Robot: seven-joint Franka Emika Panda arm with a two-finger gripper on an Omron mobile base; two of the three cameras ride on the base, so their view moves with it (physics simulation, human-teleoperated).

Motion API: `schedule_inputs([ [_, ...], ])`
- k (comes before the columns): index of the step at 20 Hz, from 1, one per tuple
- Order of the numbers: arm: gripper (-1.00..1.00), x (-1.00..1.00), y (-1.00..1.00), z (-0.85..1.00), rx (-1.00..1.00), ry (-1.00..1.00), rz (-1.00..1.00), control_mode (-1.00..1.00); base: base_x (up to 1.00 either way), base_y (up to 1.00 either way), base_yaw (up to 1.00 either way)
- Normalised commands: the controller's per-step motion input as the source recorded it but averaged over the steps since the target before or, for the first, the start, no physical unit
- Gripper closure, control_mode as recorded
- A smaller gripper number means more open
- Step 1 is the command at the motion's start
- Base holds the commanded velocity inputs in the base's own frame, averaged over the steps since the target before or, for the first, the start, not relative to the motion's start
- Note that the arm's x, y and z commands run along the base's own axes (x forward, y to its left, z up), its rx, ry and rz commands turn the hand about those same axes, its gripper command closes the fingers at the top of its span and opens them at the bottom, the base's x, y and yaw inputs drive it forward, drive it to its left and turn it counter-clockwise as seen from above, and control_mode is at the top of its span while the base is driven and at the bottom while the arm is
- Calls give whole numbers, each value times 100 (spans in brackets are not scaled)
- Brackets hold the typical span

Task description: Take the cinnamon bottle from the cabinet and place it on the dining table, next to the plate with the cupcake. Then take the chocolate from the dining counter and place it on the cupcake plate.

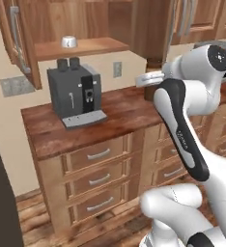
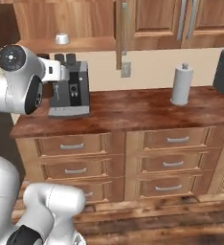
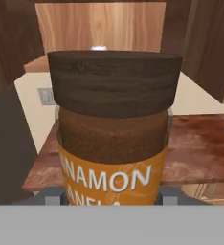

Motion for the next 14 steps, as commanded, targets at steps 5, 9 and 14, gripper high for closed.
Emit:
schedule_inputs([
  [5,100,0,0,0,0,0,0,100,-32,-30,-72],
  [9,100,0,0,0,0,0,0,100,-25,-36,-72],
  [14,100,0,0,0,0,0,0,100,-20,-43,-69],
])
